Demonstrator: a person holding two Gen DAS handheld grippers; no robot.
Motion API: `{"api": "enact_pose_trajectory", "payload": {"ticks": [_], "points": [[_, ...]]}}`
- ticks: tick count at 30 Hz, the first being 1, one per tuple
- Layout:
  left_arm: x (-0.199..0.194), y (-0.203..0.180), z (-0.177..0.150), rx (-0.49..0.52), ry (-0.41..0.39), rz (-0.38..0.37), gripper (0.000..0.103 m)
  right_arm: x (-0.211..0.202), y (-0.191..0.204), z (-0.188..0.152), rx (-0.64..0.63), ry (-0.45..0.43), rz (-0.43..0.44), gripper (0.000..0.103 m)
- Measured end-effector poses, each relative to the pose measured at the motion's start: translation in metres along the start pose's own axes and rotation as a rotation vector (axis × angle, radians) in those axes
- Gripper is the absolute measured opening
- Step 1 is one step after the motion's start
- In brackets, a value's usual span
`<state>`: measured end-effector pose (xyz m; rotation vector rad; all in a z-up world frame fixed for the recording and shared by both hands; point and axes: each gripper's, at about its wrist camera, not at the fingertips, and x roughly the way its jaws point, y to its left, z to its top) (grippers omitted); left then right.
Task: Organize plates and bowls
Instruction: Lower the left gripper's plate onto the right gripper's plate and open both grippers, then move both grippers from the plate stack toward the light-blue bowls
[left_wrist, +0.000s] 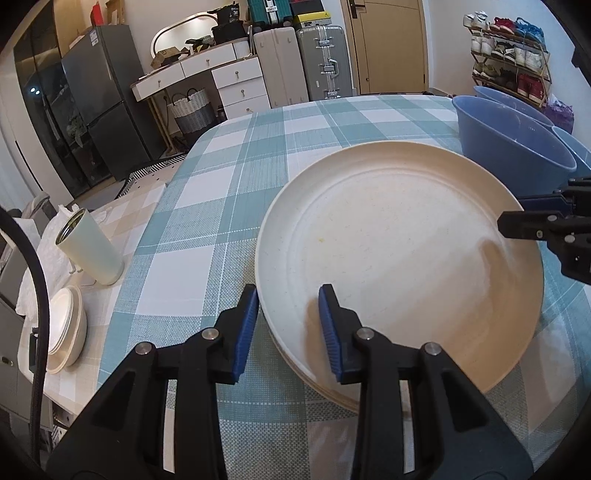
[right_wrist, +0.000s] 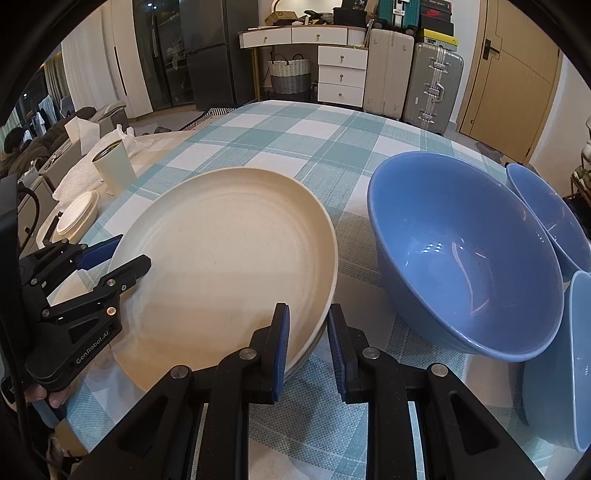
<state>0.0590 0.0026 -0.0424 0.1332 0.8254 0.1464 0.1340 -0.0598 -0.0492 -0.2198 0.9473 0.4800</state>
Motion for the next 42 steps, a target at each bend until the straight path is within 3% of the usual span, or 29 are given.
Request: {"api": "enact_pose_trajectory", "payload": {"ticks": [9,13,16,19,21,24,26,27,42], "points": [[-0.001,0.006,0.001,-0.033,0.016,-0.05,0.038,0.002,0.0,-0.001,-0.002,0.006,-0.011,0.023],[-0.008,0.011,0.003,-0.059,0.006,-0.09,0.057,-0.004,-0.001,-0.001,0.002,-0.002,-0.009,0.025],[-0.019,0.015,0.007,-0.065,-0.021,-0.117,0.076,-0.015,-0.002,0.002,0.014,-0.031,0.015,0.043],[-0.033,0.018,0.014,-0.065,-0.05,-0.141,0.077,-0.033,-0.003,0.005,0.026,-0.074,0.05,0.06],[-0.043,0.019,0.019,-0.068,-0.066,-0.167,0.078,-0.047,-0.002,0.008,0.02,-0.108,0.06,0.082],[-0.062,0.022,0.028,-0.093,-0.1,-0.212,0.083,-0.072,-0.002,0.01,0.009,-0.174,0.061,0.095],[-0.073,0.022,0.032,-0.109,-0.109,-0.235,0.093,-0.087,-0.002,0.012,0.004,-0.194,0.06,0.101],[-0.078,0.023,0.034,-0.116,-0.118,-0.245,0.1,-0.093,-0.002,0.012,0.004,-0.205,0.058,0.102],[-0.16,-0.014,0.061,-0.042,-0.232,-0.28,0.101,-0.197,-0.034,0.0,0.095,-0.321,-0.004,0.102]]}}
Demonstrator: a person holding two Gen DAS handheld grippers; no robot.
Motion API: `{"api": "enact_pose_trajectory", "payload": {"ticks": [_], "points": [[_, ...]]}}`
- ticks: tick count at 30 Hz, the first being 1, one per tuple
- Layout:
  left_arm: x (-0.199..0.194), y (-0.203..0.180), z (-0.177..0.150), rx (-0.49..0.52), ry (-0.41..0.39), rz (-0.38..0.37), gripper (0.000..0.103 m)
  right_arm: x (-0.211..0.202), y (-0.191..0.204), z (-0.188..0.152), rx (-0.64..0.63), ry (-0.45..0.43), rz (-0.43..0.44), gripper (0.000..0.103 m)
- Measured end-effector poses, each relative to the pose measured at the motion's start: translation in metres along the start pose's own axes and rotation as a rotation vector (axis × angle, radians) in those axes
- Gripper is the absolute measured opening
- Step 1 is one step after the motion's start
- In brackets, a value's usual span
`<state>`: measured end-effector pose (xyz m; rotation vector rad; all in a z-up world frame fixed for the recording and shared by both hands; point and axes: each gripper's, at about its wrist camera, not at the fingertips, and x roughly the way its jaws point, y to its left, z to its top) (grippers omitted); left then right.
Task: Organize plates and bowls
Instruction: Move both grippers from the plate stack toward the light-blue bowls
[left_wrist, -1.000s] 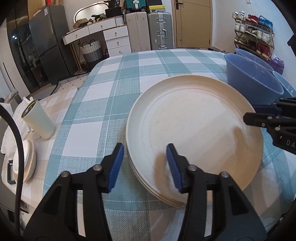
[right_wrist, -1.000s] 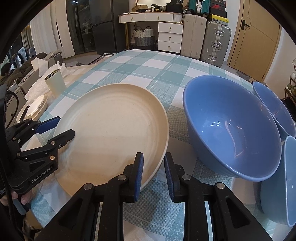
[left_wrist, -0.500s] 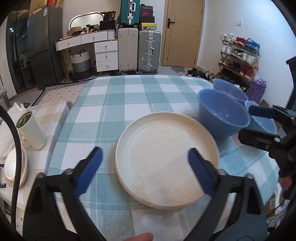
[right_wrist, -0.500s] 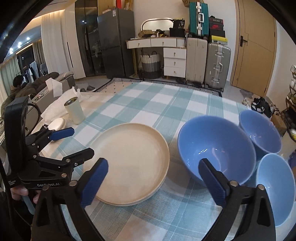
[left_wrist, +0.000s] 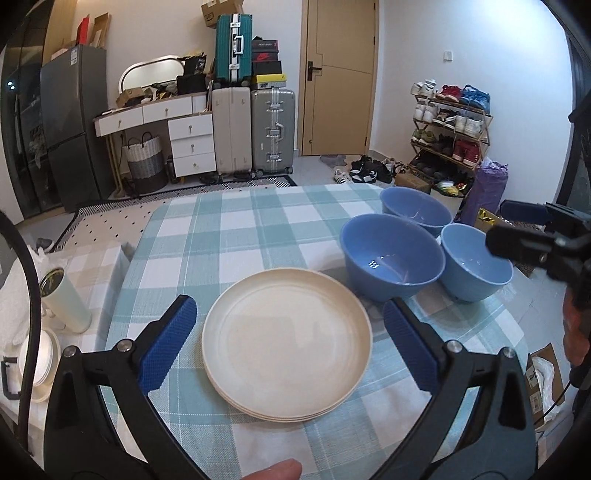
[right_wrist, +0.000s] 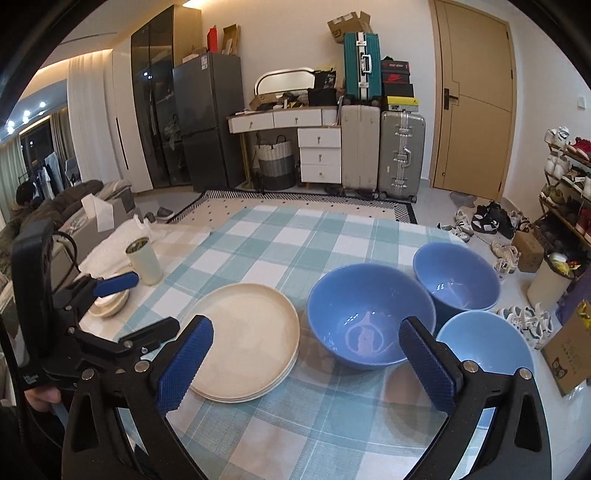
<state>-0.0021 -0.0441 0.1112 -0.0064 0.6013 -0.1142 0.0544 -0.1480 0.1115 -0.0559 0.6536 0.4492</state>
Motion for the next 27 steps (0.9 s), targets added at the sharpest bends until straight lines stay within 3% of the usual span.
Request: {"api": "enact_pose_trajectory", "payload": {"ticks": [5,12,21,27], "points": [[-0.013,-0.015,0.018,-0.006,-0.026,-0.039,0.101,-0.043,-0.021,0.024,0.043,-0.07,-0.031,0.102],[-0.011,-0.029,0.04,-0.027,-0.029,-0.073,0.101,-0.087,-0.041,0.061,0.025,-0.098,-0.064,0.102],[0.021,-0.045,0.074,-0.035,-0.01,-0.098,0.101,-0.1,-0.064,0.096,-0.015,-0.08,-0.115,0.102],[0.056,-0.062,0.101,-0.037,0.014,-0.117,0.101,-0.076,-0.088,0.111,-0.015,-0.034,-0.14,0.102]]}}
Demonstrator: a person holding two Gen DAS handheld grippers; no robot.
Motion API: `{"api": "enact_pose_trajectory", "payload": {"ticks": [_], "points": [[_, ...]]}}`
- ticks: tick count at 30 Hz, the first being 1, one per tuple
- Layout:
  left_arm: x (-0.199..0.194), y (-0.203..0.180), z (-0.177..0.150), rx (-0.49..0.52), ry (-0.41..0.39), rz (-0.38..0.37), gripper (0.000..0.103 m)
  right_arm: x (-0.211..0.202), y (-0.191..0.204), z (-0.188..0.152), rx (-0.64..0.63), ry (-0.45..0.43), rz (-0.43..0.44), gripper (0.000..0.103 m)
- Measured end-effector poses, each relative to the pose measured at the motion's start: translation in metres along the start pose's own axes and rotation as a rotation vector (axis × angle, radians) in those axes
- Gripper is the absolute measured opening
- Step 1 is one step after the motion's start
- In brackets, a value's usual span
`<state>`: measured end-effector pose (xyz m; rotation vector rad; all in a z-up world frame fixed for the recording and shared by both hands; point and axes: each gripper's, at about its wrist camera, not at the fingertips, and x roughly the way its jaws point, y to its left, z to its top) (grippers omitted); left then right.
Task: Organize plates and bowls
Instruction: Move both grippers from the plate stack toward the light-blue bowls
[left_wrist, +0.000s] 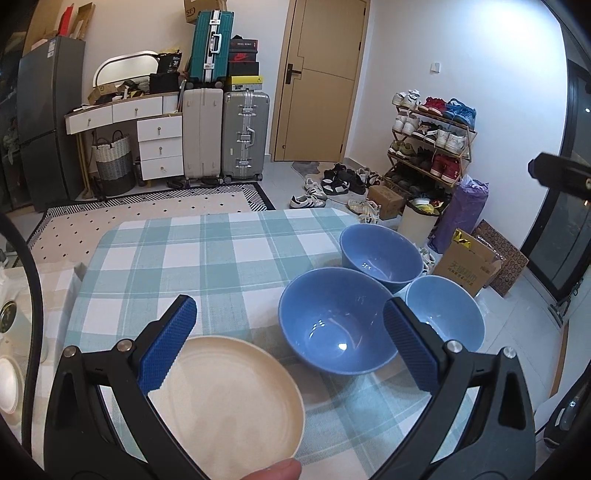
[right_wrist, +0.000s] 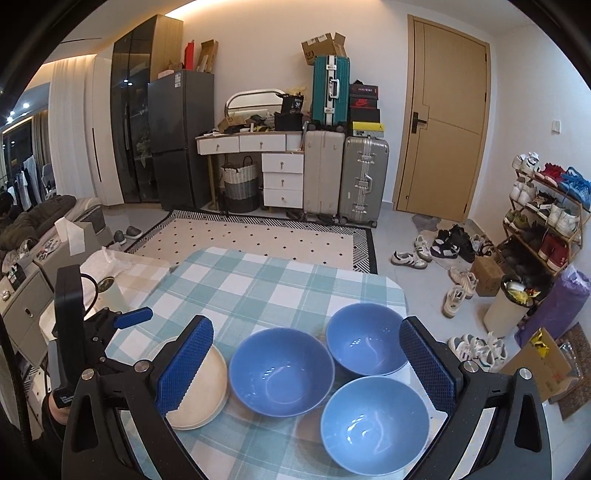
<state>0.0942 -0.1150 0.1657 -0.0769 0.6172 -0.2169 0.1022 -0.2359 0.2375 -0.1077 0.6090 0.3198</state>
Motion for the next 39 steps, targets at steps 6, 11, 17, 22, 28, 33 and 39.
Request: {"api": "enact_pose_trajectory", "payload": {"ticks": [6,11,17,22,28,33,39], "points": [[0.043,-0.008,0.028,-0.021,0.026,-0.013,0.101,0.042,-0.029,0.0,0.046,0.034,-0.016,0.102],[0.082,-0.015,0.048,-0.018,0.053,-0.015,0.101,0.074,-0.058,-0.007,0.105,0.058,-0.033,0.102],[0.131,-0.024,0.064,-0.019,0.093,-0.036,0.101,0.1,-0.091,-0.021,0.169,0.083,-0.063,0.102],[0.164,-0.03,0.072,-0.003,0.124,-0.038,0.101,0.116,-0.115,-0.027,0.214,0.096,-0.078,0.102],[0.205,-0.031,0.08,0.002,0.161,-0.042,0.101,0.139,-0.133,-0.032,0.248,0.121,-0.083,0.102],[0.24,-0.031,0.084,0.01,0.2,-0.049,0.101,0.165,-0.15,-0.036,0.285,0.149,-0.096,0.102],[0.281,-0.035,0.083,0.019,0.248,-0.064,0.101,0.197,-0.166,-0.048,0.339,0.197,-0.11,0.102]]}}
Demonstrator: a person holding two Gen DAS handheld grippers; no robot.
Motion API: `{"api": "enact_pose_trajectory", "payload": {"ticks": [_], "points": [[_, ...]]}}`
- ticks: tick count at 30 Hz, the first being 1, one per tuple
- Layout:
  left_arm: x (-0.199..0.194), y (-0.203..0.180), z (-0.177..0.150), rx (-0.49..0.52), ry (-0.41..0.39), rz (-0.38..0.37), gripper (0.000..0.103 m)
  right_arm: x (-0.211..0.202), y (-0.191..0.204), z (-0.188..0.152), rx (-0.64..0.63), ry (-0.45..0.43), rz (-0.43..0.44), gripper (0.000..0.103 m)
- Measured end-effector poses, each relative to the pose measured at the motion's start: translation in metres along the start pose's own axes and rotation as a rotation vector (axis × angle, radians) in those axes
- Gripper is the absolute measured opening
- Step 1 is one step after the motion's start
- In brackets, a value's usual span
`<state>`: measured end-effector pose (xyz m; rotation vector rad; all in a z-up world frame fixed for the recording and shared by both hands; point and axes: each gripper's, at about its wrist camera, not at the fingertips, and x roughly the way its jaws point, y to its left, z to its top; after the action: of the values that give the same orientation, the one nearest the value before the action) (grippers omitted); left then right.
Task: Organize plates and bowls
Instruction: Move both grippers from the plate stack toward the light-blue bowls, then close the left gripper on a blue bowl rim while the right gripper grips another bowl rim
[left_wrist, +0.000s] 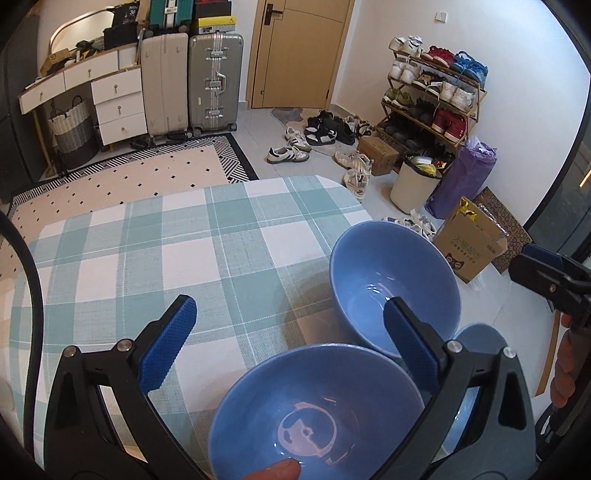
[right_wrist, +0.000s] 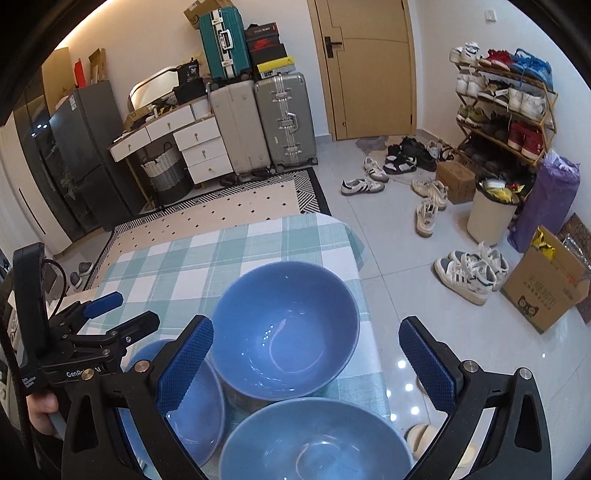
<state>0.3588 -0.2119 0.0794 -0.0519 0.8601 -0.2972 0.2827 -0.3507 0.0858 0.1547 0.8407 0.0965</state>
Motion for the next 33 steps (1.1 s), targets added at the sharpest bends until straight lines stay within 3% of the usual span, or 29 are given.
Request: {"api": "enact_pose_trajectory", "payload": {"ticks": [19,27,33], "points": [[0.082,-0.026,0.0,0.05,0.107,0.013,0.098,0.071,-0.029,-0.018,0.062,0.126,-0.013,0.101],[0.104,-0.032,0.003,0.052,0.148,-0.014,0.089,0.092,-0.034,-0.022,0.062,0.183,0.03,0.072],[0.115,-0.04,0.002,0.066,0.161,-0.039,0.074,0.1,-0.031,-0.025,0.043,0.204,0.049,0.062]]}}
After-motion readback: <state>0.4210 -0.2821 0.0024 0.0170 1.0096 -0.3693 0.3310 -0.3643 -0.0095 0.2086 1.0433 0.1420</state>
